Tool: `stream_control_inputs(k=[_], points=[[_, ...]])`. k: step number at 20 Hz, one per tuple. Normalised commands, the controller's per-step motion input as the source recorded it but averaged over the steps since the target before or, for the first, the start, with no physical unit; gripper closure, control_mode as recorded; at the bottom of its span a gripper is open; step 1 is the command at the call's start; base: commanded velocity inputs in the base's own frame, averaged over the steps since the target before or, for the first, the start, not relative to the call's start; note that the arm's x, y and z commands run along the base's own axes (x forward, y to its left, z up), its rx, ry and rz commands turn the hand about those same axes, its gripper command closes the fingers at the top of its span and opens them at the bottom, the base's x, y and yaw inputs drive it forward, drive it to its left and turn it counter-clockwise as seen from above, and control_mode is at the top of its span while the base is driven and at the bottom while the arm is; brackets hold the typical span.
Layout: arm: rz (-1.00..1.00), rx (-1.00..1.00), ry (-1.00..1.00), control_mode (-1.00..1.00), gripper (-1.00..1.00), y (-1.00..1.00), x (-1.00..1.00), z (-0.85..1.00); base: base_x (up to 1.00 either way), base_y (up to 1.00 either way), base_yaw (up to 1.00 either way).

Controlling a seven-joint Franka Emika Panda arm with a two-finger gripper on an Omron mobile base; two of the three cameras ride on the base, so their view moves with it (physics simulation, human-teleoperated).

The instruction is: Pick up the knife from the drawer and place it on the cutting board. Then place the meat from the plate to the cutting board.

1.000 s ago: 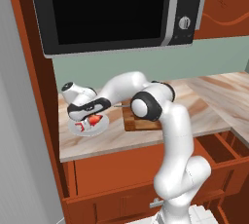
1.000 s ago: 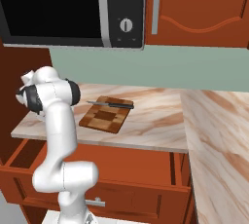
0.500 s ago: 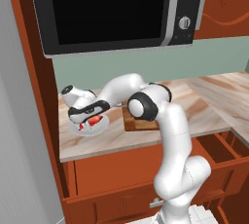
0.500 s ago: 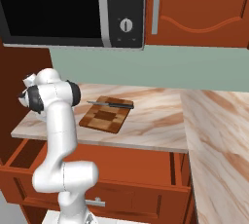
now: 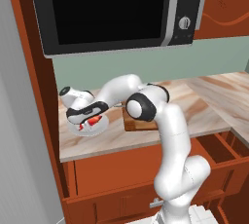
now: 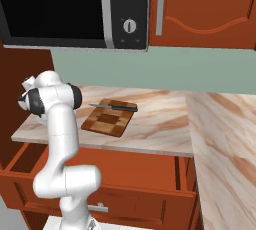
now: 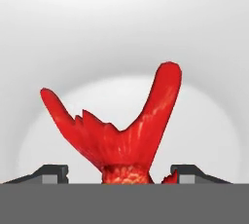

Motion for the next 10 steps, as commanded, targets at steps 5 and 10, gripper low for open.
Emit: stream_control_inputs(k=[5,10], points=[[0.0,0.0,0.0,-1.0,1.0,0.0,0.0,0.0,0.0,0.0,0.0],[0.0,0.0,-0.07,-1.0,1.0,0.0,-0.02,0.2,0.0,0.0,0.0]])
